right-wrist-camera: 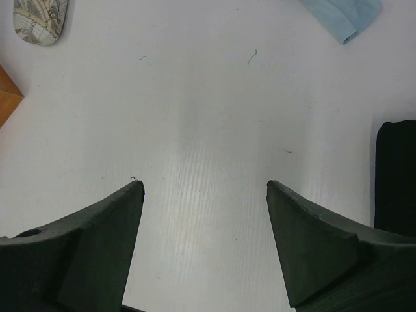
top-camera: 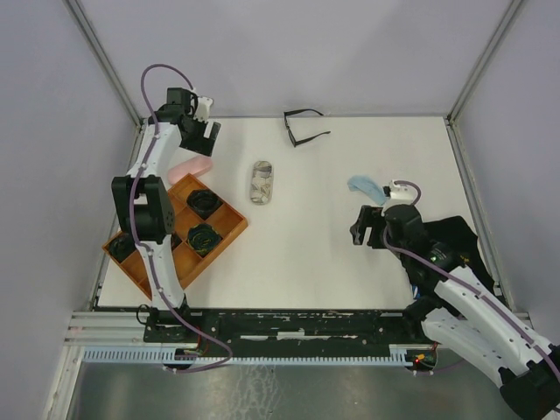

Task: Organize the sunglasses
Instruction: Move the sunglasses case at the center of the board, then pick up the sunglasses case from the center of the board.

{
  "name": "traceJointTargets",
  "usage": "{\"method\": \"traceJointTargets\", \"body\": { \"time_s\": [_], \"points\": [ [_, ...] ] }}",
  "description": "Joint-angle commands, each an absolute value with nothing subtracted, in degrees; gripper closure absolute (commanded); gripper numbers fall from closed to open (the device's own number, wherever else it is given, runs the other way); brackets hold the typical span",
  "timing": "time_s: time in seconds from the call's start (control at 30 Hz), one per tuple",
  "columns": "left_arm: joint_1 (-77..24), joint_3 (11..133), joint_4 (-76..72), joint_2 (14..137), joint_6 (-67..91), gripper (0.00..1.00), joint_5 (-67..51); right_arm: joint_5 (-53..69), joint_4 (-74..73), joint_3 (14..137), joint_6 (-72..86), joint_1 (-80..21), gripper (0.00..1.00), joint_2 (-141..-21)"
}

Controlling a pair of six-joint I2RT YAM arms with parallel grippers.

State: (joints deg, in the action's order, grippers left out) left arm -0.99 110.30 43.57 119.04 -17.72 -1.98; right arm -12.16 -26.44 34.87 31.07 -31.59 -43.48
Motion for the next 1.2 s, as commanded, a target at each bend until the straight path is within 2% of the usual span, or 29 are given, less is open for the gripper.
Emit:
{"method": "traceJointTargets", "body": {
  "time_s": [0.0, 0.57, 0.9, 1.03, 1.17],
  "points": [
    [-1.21, 111.92, 45.26, 121.64, -24.09, 0.01, -3.93, -11.39, -25.43, 38.58, 29.35, -31.77, 0.15, -44.22],
    [-1.02, 118.23, 47.67, 131.93, -29.06, 0.01, 2.63, -11.07, -26.43, 40.73, 27.60, -31.73, 0.15, -47.94],
    [-0.27, 119.53, 47.96, 136.28, -31.05, 0.00, 1.33, -10.60, -26.21, 41.72, 28.37, -31.77, 0.15, -50.28],
    [-0.15, 119.27, 48.58, 137.16, -31.61, 0.04, 0.89, -10.16, -26.32, 42.10, 28.39, -31.80, 0.15, -50.88],
    [-0.15, 119.21, 48.82, 137.46, -31.71, 0.14, 0.67, -10.11, -26.28, 42.11, 28.39, -31.79, 0.15, -50.89]
  ]
}}
